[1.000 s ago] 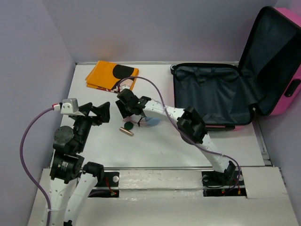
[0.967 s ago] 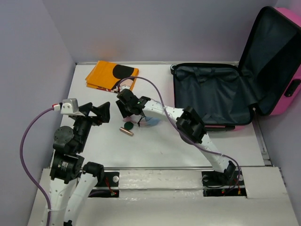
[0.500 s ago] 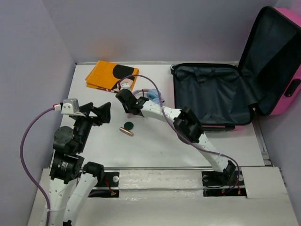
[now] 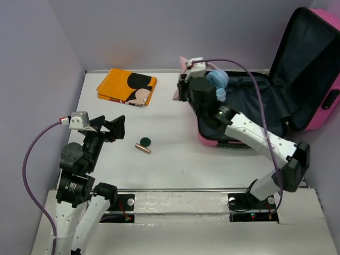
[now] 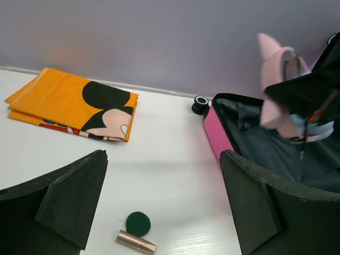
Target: Pack the luggage
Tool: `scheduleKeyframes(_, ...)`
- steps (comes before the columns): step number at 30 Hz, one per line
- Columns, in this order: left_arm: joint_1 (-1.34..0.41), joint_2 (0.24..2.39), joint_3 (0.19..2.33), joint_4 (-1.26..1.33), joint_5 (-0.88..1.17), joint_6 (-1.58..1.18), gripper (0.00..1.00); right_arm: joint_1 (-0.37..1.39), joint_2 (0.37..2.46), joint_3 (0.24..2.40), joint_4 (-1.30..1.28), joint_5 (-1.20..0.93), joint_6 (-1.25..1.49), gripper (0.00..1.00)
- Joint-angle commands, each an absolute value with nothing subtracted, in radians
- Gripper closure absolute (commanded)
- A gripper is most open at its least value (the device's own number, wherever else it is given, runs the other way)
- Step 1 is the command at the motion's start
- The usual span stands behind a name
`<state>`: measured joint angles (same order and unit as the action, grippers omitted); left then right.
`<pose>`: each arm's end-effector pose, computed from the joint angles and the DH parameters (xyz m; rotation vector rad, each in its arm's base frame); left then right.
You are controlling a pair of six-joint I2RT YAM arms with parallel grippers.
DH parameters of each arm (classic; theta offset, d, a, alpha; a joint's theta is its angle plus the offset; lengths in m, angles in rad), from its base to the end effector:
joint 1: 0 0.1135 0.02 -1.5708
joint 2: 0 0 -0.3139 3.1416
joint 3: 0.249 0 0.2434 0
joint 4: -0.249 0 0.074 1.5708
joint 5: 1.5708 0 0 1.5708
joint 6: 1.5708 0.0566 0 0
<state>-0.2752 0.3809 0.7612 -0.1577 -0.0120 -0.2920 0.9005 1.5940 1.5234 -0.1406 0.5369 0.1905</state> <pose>0.0509 -0.0137 0.4023 -0.0217 1.3633 -0.4697 0.2629 0.2851 0.4448 -0.2393 1.7463 0.3170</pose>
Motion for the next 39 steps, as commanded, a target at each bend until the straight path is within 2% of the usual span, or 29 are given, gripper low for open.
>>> scheduleKeyframes(1, -0.281, 0.368, 0.755, -0.106, -0.015, -0.275, 0.01, 0.696, 1.5, 1.37, -0.095, 0.551, 0.129, 0.93)
scheduleKeyframes(7, -0.279, 0.377, 0.753, -0.097, -0.005, -0.278, 0.01, 0.477, 1.491, 1.217, -0.113, 0.417, 0.161, 0.93)
scheduleKeyframes(8, -0.281, 0.38, 0.755, -0.098, -0.005, -0.278, 0.01, 0.454, 1.503, 1.198, -0.117, 0.432, 0.158, 0.87)
scheduleKeyframes(10, -0.281, 0.383, 0.753, -0.097, -0.005, -0.278, 0.01, 0.454, 1.529, 1.19, -0.129, 0.489, 0.161, 0.69)
scheduleKeyframes(11, -0.281, 0.387, 0.753, -0.098, -0.005, -0.276, 0.01, 0.454, 1.529, 1.19, -0.133, 0.498, 0.161, 0.57)
scheduleKeyframes(12, -0.279, 0.388, 0.753, -0.098, -0.005, -0.276, 0.01, 0.454, 1.528, 1.198, -0.147, 0.483, 0.163, 0.33)
scheduleKeyframes(14, -0.281, 0.39, 0.753, -0.097, -0.005, -0.278, 0.01, 0.454, 1.506, 1.225, -0.166, 0.424, 0.16, 0.22)
scheduleKeyframes(16, -0.281, 0.393, 0.753, -0.097, -0.005, -0.278, 0.01, 0.466, 1.48, 1.233, -0.173, 0.339, 0.164, 0.22)
scheduleKeyframes(19, -0.276, 0.393, 0.753, -0.095, -0.005, -0.278, 0.01, 0.566, 1.436, 1.227, -0.146, 0.186, 0.127, 0.29)
scheduleKeyframes(20, -0.273, 0.393, 0.753, -0.097, -0.005, -0.278, 0.01, 0.599, 1.439, 1.229, -0.141, 0.157, 0.105, 0.4)
scheduleKeyframes(21, -0.273, 0.394, 0.753, -0.095, -0.005, -0.279, 0.01, 0.633, 1.446, 1.227, -0.135, 0.12, 0.092, 0.44)
scheduleKeyframes(25, -0.262, 0.397, 0.752, -0.095, 0.023, -0.279, 0.01, 0.805, 1.566, 1.235, -0.086, -0.156, 0.04, 0.55)
scheduleKeyframes(27, -0.261, 0.397, 0.752, -0.095, 0.021, -0.279, 0.01, 0.856, 1.635, 1.261, -0.084, -0.167, 0.017, 0.6)
scheduleKeyframes(29, -0.258, 0.399, 0.753, -0.097, 0.018, -0.278, 0.01, 0.917, 1.725, 1.316, -0.086, -0.178, 0.014, 0.58)
scheduleKeyframes(31, -0.256, 0.397, 0.753, -0.097, 0.02, -0.278, 0.01, 0.946, 1.781, 1.354, -0.087, -0.183, 0.012, 0.48)
scheduleKeyframes(32, -0.253, 0.394, 0.753, -0.097, 0.018, -0.278, 0.01, 0.968, 1.831, 1.392, -0.089, -0.184, 0.012, 0.39)
scheduleKeyframes(33, -0.252, 0.393, 0.753, -0.098, 0.018, -0.278, 0.01, 0.977, 1.856, 1.414, -0.094, -0.181, 0.012, 0.36)
scheduleKeyframes(39, -0.252, 0.388, 0.753, -0.098, 0.02, -0.278, 0.01, 1.022, 2.038, 1.551, -0.167, -0.137, 0.012, 0.35)
